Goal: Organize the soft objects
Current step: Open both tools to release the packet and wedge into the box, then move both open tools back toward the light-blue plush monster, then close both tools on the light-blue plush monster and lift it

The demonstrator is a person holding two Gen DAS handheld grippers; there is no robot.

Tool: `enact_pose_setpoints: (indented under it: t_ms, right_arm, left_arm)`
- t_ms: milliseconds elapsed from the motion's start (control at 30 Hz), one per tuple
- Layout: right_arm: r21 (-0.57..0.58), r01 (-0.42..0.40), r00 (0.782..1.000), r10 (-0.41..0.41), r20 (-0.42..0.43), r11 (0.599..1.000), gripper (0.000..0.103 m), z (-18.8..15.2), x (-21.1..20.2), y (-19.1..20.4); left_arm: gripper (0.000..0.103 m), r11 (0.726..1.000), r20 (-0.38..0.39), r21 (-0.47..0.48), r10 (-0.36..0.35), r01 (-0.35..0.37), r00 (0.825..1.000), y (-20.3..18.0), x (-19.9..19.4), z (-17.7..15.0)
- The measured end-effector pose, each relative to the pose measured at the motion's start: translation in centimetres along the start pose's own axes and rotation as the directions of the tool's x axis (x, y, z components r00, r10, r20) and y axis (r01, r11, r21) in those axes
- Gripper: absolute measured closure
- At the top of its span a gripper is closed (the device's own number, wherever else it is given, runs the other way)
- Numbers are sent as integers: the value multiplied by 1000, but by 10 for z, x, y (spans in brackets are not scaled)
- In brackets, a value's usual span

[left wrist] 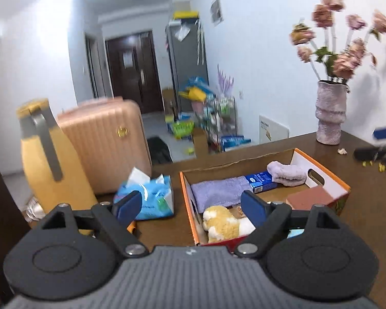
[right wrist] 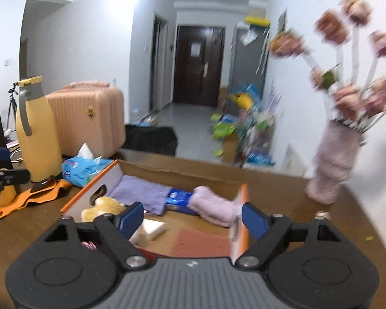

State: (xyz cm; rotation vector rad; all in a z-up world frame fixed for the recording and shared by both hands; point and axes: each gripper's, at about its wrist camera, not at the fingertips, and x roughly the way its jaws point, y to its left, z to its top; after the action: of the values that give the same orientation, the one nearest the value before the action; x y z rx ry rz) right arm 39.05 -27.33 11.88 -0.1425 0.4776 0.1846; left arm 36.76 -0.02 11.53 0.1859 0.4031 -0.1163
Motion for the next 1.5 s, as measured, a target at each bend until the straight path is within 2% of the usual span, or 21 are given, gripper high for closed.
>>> enact_pose_setpoints:
  t_ms: [133, 233, 300, 400, 567, 700, 867, 1033, 1100, 1167, 1200, 1300, 1400, 1500]
  right_arm:
    - [38, 7, 998, -10, 62, 999, 19, -9, -37, -10]
    - [45, 11, 997, -15, 82, 999, 19, -16, -53, -9]
    - [53, 29, 993, -34, 109, 998, 19, -27, -64, -3]
    - [75, 9, 989, -20, 149, 997, 18, -62, -89, 9]
    - [133, -84, 990, 68, 120, 988, 18, -141, -124, 37]
    - [184, -130, 991, 121, 57, 974, 18, -173, -125, 47]
    - [163, -96, 995, 90, 40, 982, 18, -171, -112, 50]
    - [183, -128, 992, 128, 10, 975, 19, -166, -80, 40]
    - [194, -133, 991, 136, -3, 972, 20, -159, -58, 32]
    - [226, -158, 987, 162, -1, 961, 21, -148, -29, 21]
    - [247, -178, 983, 182, 7, 952, 21, -143, -16, 15]
    - [354, -257, 962, 272, 7, 899, 25, -130, 36, -3]
    - [427, -291, 945, 328, -14, 856, 28, -124, 76, -8]
    - [473, -306, 930, 365, -36, 826, 28, -124, 109, -11]
  left_arm:
    - [12, 999, 39, 0, -34, 34, 999, -10, -23, -1]
    - [12, 1000, 49, -22, -12, 13, 999, -12, -36, -5]
    - [10, 998, 71, -65, 11, -6, 997, -10, -52, -18]
    - [7, 993, 86, -118, -10, 20, 996, -8, -79, -52]
    - [4, 987, 45, -150, -47, 54, 998, -14, -115, -118]
    - [4, 986, -15, -146, -82, 79, 996, -17, -112, -132]
    - [4, 981, -14, -160, -112, 108, 994, -22, -93, -126]
    - [5, 967, -37, -179, -191, 181, 981, -36, -61, -120]
    - [11, 959, -47, -179, -233, 222, 971, -45, -39, -113]
    - [33, 957, -69, -170, -249, 234, 966, -57, -14, -103]
    - [35, 951, -71, -175, -271, 255, 960, -62, 1, -98]
    - [50, 928, -127, -213, -335, 305, 934, -74, 39, -88]
    - [52, 910, -184, -264, -374, 321, 909, -82, 63, -92]
    - [51, 911, -199, -263, -373, 318, 906, -92, 77, -99]
